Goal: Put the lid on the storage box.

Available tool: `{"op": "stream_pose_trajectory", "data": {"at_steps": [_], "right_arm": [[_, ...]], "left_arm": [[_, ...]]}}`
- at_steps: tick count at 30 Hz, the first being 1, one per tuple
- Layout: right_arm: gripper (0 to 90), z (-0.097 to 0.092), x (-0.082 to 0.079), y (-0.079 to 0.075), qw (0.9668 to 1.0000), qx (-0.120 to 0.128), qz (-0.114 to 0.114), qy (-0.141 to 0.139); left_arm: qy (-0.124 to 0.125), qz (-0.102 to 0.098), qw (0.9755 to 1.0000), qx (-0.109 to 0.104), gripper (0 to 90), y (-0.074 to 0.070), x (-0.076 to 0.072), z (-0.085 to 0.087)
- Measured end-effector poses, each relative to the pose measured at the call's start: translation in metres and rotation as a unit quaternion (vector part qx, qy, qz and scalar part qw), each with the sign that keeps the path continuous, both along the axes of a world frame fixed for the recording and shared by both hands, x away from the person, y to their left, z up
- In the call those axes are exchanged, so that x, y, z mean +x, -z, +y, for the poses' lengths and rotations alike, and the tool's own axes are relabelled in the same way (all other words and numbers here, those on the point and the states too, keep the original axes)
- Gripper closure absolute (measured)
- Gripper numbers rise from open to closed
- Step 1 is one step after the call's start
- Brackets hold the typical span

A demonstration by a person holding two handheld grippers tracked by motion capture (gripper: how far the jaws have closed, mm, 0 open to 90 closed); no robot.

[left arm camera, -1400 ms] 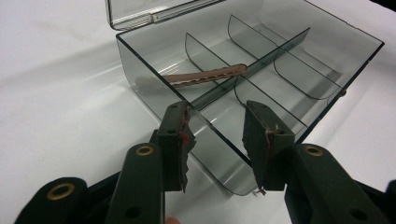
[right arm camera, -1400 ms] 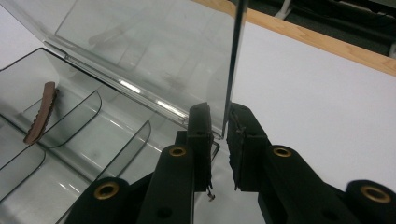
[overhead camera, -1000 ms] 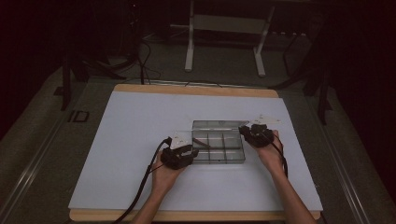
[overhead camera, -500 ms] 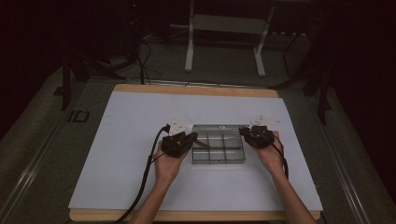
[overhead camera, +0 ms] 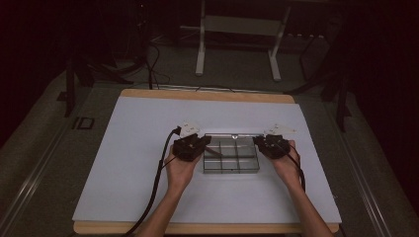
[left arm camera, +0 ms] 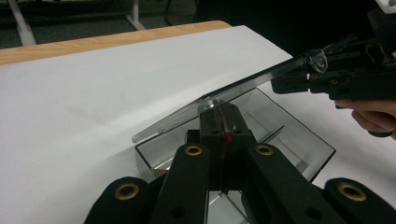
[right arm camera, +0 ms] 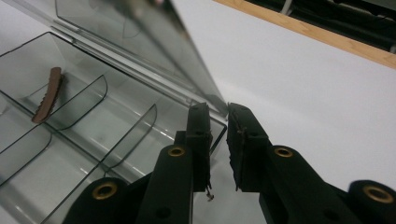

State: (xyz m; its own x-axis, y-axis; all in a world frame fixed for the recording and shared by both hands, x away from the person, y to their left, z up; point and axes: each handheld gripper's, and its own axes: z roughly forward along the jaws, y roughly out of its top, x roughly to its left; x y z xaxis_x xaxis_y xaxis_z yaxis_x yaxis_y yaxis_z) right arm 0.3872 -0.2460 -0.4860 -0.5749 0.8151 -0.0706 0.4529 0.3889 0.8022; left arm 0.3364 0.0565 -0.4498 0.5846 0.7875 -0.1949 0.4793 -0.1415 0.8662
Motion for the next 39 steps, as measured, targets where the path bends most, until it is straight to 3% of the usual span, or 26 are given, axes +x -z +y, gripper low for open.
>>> {"op": "stream_pose_trajectory", "data": {"at_steps": [4,9,18,29,33,39], "right_arm": [[77.0,-0.004,-0.006,0.006,0.9999,0.011,0.009,0.004],[76.7,-0.007,-0.018,0.013,0.9999,0.009,0.013,0.003],[84.2,-0.017,-0.045,0.014,0.9998,0.008,0.011,0.011],[84.4,-0.024,-0.074,0.034,0.9990,0.016,0.035,0.022],[83.7,-0.024,-0.081,0.036,0.9988,0.024,0.036,0.021],[83.9,-0.020,-0.087,0.035,0.9992,0.016,0.029,0.022]], "left_arm": [[0.000,0.000,1.0000,-0.002,90.0,0.001,0.000,-0.001],[0.000,-0.001,1.0000,-0.002,90.0,0.001,-0.001,-0.002],[0.002,-0.003,1.0000,-0.005,90.0,0.001,-0.003,-0.003],[0.003,-0.004,1.0000,-0.005,90.0,0.001,-0.004,-0.003],[0.004,-0.003,1.0000,-0.004,90.0,0.002,-0.005,-0.003],[0.005,-0.004,1.0000,-0.004,90.0,0.002,-0.006,-0.002]]}}
